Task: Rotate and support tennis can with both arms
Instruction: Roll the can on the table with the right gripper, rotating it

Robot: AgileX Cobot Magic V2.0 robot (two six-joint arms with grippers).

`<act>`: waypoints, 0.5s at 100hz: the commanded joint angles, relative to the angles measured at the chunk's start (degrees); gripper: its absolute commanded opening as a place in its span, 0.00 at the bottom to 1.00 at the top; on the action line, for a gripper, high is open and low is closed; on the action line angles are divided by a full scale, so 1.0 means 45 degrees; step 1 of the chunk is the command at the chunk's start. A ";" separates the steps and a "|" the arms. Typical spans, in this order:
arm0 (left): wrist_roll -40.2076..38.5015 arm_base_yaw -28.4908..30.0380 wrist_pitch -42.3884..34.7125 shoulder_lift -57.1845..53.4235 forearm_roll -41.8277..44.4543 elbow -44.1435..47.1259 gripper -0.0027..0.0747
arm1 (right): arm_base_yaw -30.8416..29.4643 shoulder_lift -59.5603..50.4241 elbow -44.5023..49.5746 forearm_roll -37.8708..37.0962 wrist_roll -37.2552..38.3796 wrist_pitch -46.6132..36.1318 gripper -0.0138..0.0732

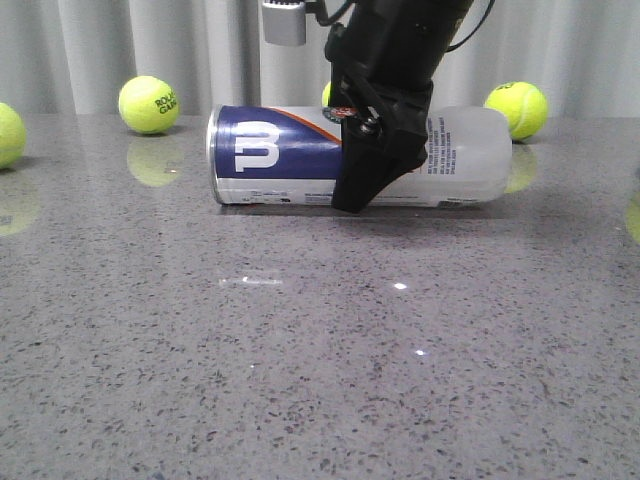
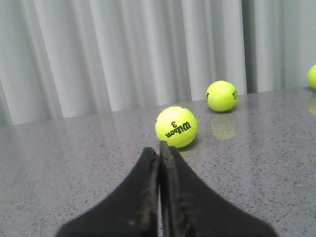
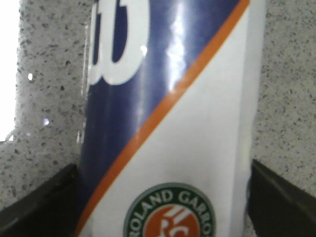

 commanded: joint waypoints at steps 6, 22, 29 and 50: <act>-0.0118 0.0024 -0.0939 0.0111 -0.0113 0.0614 0.01 | 0.0003 -0.0635 -0.0643 0.0130 -0.0149 -0.0309 0.90; -0.0118 0.0024 -0.0939 0.0111 -0.0113 0.0614 0.01 | 0.0003 -0.0787 -0.0726 0.0130 -0.0149 -0.0244 0.90; -0.0118 0.0024 -0.0939 0.0111 -0.0113 0.0614 0.01 | 0.0003 -0.0799 -0.0726 0.0130 -0.0149 -0.0124 0.90; -0.0118 0.0024 -0.0939 0.0111 -0.0113 0.0614 0.01 | -0.0008 -0.0812 -0.0726 0.0118 -0.0149 0.0082 0.90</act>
